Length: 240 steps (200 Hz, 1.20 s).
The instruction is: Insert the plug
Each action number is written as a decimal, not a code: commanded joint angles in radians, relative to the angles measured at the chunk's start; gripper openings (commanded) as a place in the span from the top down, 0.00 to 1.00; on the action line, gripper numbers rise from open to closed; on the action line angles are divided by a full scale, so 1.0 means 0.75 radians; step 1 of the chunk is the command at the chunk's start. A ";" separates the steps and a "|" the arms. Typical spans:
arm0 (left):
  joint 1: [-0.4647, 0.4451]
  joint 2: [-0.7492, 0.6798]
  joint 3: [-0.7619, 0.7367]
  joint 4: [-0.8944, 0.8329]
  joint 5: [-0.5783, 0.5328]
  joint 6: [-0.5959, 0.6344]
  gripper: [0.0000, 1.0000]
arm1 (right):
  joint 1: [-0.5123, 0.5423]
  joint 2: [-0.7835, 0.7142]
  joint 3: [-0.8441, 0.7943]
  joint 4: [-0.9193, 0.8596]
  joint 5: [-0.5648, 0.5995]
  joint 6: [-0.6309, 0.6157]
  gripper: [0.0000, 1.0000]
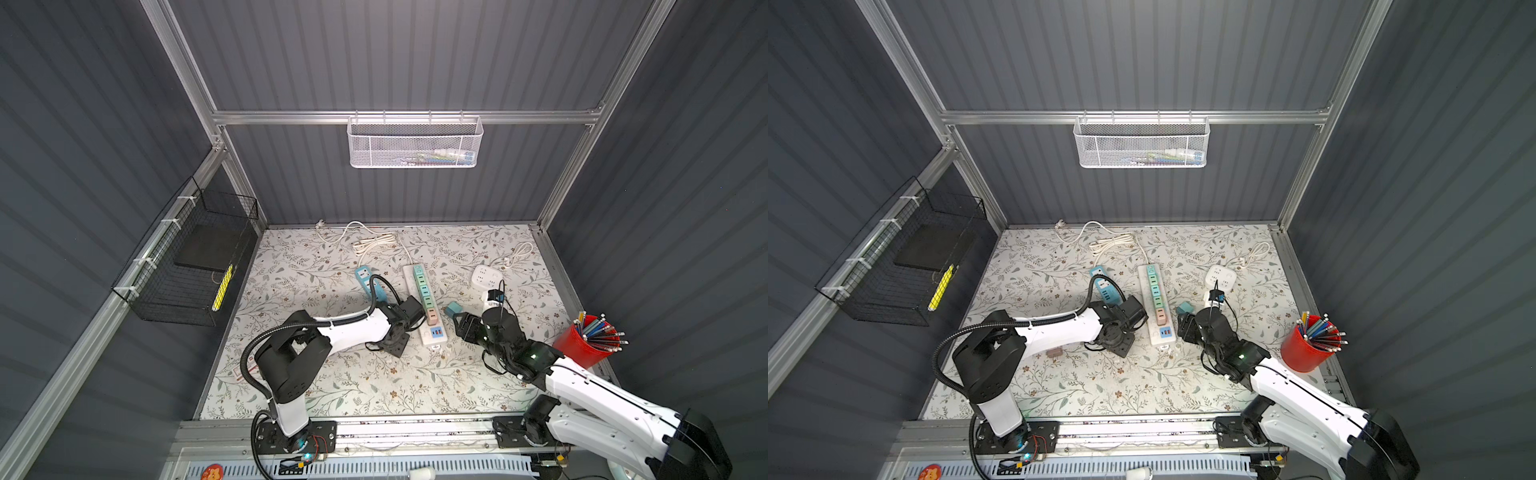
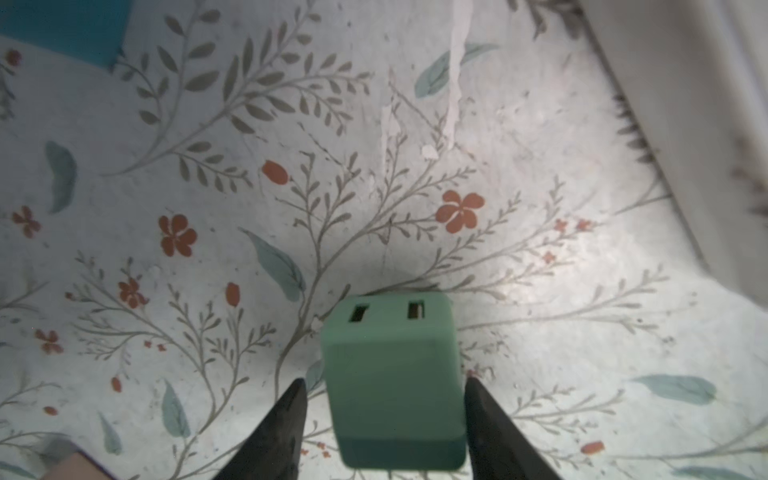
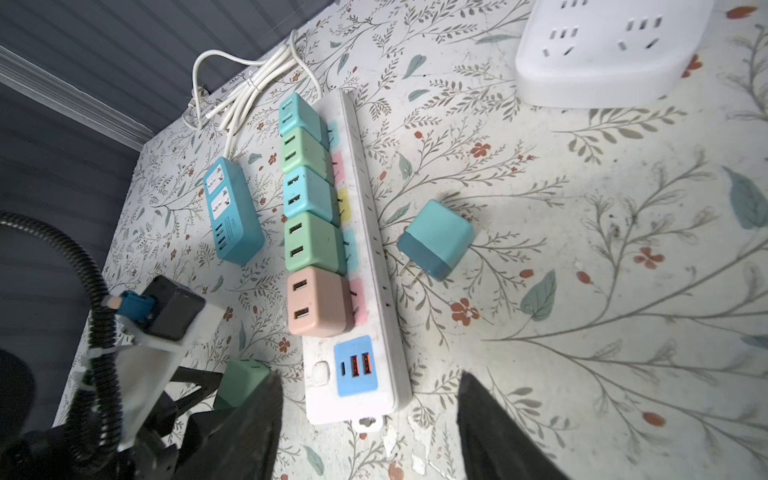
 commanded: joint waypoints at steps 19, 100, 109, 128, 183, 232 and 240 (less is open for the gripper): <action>0.003 0.033 0.014 0.007 -0.012 -0.011 0.51 | -0.003 0.038 0.047 0.052 -0.013 -0.020 0.33; -0.026 -0.348 -0.162 0.366 -0.098 0.088 0.80 | -0.006 0.136 0.165 0.002 -0.096 -0.167 0.33; -0.051 -0.421 -0.206 0.469 -0.096 0.129 0.78 | -0.006 0.142 0.183 0.002 -0.137 -0.198 0.34; -0.093 -0.554 -0.326 0.721 -0.017 0.243 0.78 | -0.008 0.173 0.237 -0.006 -0.287 -0.280 0.34; -0.144 -0.685 -0.504 1.020 0.115 0.374 0.88 | -0.003 0.257 0.341 -0.021 -0.594 -0.358 0.57; -0.148 -0.697 -0.487 1.011 0.142 0.386 0.90 | 0.009 0.316 0.324 0.097 -0.826 -0.321 0.53; -0.148 -0.695 -0.482 1.002 0.141 0.387 0.90 | 0.015 0.324 0.321 0.109 -0.832 -0.319 0.52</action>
